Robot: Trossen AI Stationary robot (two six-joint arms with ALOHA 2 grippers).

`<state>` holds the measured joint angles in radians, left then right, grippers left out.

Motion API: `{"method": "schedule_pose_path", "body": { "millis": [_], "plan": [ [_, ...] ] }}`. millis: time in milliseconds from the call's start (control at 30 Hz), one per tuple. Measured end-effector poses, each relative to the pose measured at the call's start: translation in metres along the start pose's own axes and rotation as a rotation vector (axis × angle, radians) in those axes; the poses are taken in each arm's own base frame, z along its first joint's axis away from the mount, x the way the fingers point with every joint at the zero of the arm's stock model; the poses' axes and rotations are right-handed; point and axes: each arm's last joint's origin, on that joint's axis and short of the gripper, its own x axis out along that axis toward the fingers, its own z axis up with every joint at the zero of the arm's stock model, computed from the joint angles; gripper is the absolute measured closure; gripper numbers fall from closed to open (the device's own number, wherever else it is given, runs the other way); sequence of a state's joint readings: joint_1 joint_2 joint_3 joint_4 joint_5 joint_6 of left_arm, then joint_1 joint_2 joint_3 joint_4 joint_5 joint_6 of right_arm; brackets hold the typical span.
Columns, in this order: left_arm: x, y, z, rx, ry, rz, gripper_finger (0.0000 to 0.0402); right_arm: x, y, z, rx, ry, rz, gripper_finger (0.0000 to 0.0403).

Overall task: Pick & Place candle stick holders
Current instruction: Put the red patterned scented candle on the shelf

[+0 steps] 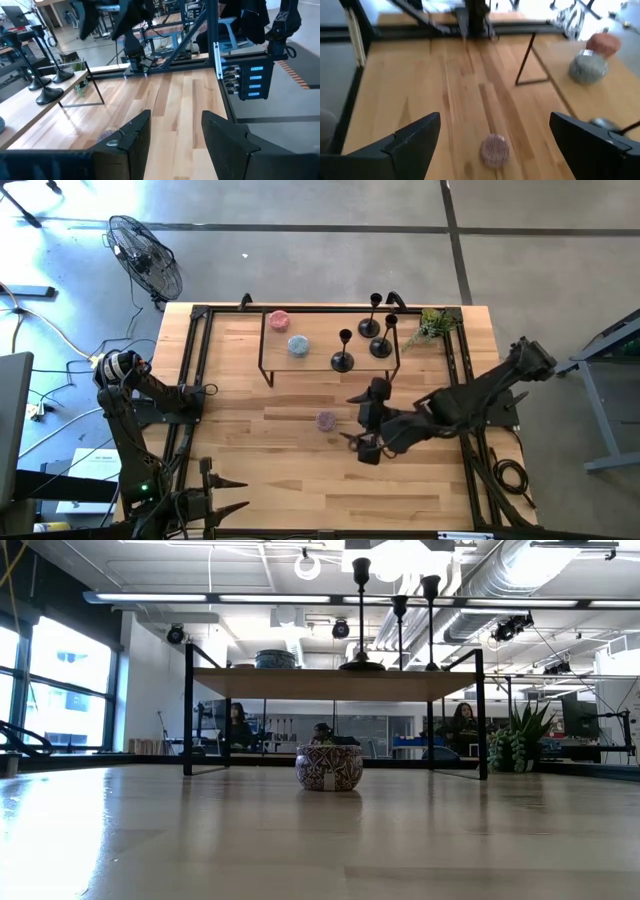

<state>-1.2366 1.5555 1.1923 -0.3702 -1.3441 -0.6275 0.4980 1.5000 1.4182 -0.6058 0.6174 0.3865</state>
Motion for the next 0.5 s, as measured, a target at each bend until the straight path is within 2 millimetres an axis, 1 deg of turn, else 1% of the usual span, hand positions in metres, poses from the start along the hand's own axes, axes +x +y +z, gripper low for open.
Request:
{"method": "schedule_pose_path", "body": {
  "millis": [200, 300, 433, 500],
  "plan": [
    [0.000, 0.000, 0.000, -0.008, 0.000, 0.000, 0.0230, 0.020, 0.008, -0.018, -0.060, 0.114, -0.051, 0.0035],
    [0.001, 0.000, 0.000, -0.034, 0.001, 0.003, 0.0230, 0.027, 0.011, -0.022, -0.080, 0.130, -0.057, 0.0036],
    [0.015, 0.003, 0.001, -0.037, 0.053, -0.018, 0.0230, 0.028, 0.013, -0.022, -0.070, 0.135, -0.050, 0.0036],
    [0.027, 0.009, 0.005, -0.036, 0.100, -0.045, 0.0230, 0.028, 0.014, -0.023, -0.064, 0.138, -0.041, 0.0036]
  ]
}}
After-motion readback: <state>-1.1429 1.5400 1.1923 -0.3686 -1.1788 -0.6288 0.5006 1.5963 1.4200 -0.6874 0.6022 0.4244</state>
